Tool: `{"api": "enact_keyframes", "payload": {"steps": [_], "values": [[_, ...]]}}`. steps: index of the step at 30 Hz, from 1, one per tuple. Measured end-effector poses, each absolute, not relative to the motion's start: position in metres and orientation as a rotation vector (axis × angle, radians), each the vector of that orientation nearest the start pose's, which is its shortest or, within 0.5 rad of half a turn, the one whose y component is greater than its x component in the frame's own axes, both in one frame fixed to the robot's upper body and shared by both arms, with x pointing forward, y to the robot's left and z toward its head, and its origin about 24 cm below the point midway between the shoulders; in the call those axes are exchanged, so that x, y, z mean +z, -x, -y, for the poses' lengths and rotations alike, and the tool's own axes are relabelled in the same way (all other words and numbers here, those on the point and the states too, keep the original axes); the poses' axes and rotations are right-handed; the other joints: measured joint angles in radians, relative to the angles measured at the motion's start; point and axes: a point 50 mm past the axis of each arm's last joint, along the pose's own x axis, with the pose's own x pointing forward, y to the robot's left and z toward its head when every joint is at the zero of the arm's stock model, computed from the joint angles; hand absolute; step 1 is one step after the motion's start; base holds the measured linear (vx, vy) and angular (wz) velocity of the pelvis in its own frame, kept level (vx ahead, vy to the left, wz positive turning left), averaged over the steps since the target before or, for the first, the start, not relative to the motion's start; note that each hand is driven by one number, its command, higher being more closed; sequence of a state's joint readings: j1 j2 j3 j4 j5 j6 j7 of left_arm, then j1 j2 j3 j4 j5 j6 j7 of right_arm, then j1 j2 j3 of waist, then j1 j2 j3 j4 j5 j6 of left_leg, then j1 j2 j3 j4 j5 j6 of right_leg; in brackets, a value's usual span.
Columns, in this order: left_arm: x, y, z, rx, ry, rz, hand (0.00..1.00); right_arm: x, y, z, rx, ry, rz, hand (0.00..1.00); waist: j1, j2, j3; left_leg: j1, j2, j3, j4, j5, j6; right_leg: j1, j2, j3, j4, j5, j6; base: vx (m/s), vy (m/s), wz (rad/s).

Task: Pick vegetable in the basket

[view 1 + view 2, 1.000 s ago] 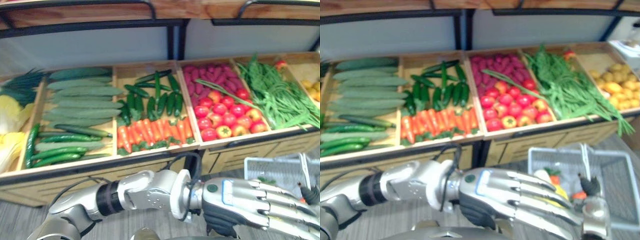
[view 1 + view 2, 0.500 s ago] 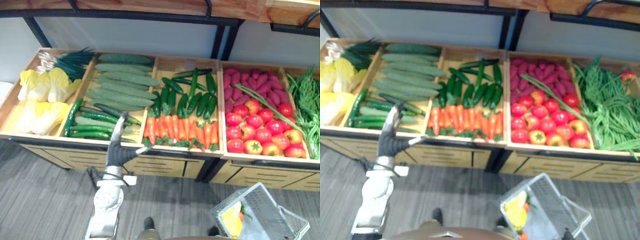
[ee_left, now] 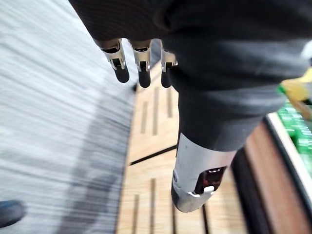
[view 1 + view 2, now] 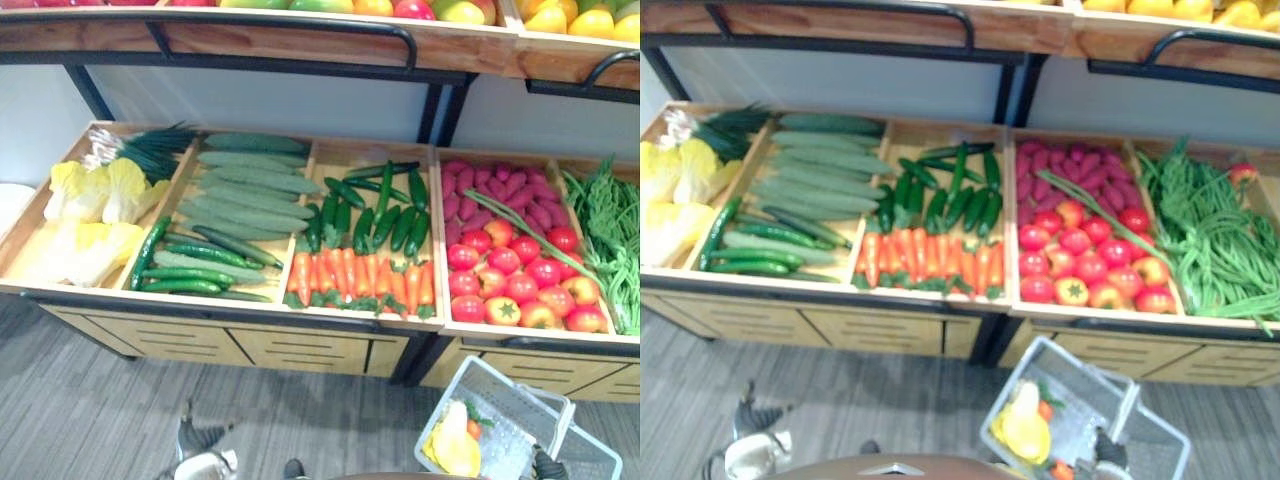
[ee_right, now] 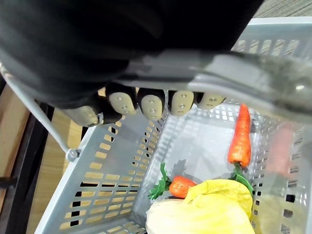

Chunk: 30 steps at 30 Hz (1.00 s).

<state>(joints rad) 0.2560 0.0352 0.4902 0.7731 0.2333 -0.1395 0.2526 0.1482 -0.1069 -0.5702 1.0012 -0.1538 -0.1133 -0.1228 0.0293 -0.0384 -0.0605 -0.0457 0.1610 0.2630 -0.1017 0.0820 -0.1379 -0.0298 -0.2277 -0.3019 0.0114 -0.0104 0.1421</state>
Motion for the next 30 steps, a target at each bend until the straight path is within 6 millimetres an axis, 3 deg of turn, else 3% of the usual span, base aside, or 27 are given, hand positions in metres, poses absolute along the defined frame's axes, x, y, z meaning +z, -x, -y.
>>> {"api": "enact_keyframes", "payload": {"steps": [3, 5, 12, 24, 27, 30], "values": [[-0.149, -0.031, -0.253, 0.742, -0.106, -1.066, 0.00, -0.148, -0.059, 0.269, -0.650, 0.041, -1.037, 1.00, 0.000, 0.000, -0.003, -0.002, 0.000, -0.001, 0.000, -0.002, -0.002, 0.002, 0.002, 0.003, -0.010, 0.000, 0.000, 0.00, 0.000, 0.00], [-0.153, -0.021, -0.250, 0.776, -0.036, -1.107, 0.00, -0.150, -0.060, 0.268, -0.649, 0.035, -1.049, 1.00, 0.000, -0.003, -0.004, -0.003, -0.001, -0.002, 0.000, -0.004, -0.005, 0.002, 0.002, 0.003, -0.011, 0.001, 0.001, 0.03, -0.008, 0.00], [-0.161, -0.028, -0.238, 0.726, 0.030, -1.152, 0.00, -0.153, -0.065, 0.263, -0.636, 0.021, -1.073, 1.00, -0.005, -0.005, -0.001, 0.003, -0.005, -0.005, 0.002, -0.004, -0.002, 0.015, 0.002, 0.003, -0.028, 0.003, 0.004, 0.00, -0.001, 0.00], [-0.165, -0.032, -0.231, 0.502, -0.106, -1.212, 0.00, -0.154, -0.075, 0.259, -0.560, 0.056, -1.078, 1.00, -0.025, -0.007, 0.010, 0.025, -0.007, 0.000, 0.005, -0.018, -0.007, 0.022, 0.002, 0.023, -0.033, 0.005, 0.007, 0.01, -0.005, -0.05], [-0.165, -0.034, -0.231, 0.473, -0.129, -1.208, 0.00, -0.153, -0.080, 0.258, -0.550, 0.055, -1.067, 1.00, -0.027, -0.020, 0.035, 0.048, -0.008, 0.014, 0.033, -0.061, -0.014, 0.028, -0.003, 0.053, -0.013, -0.008, 0.007, 0.00, 0.014, -0.26], [-0.163, -0.049, -0.230, 0.436, -0.156, -1.173, 0.00, -0.149, -0.091, 0.262, -0.555, 0.057, -1.030, 1.00, -0.029, -0.011, 0.089, -0.036, 0.028, -0.011, 0.334, -0.233, -0.005, -0.012, -0.015, 0.104, 0.123, -0.080, 0.018, -0.02, 0.026, -0.38]]}}
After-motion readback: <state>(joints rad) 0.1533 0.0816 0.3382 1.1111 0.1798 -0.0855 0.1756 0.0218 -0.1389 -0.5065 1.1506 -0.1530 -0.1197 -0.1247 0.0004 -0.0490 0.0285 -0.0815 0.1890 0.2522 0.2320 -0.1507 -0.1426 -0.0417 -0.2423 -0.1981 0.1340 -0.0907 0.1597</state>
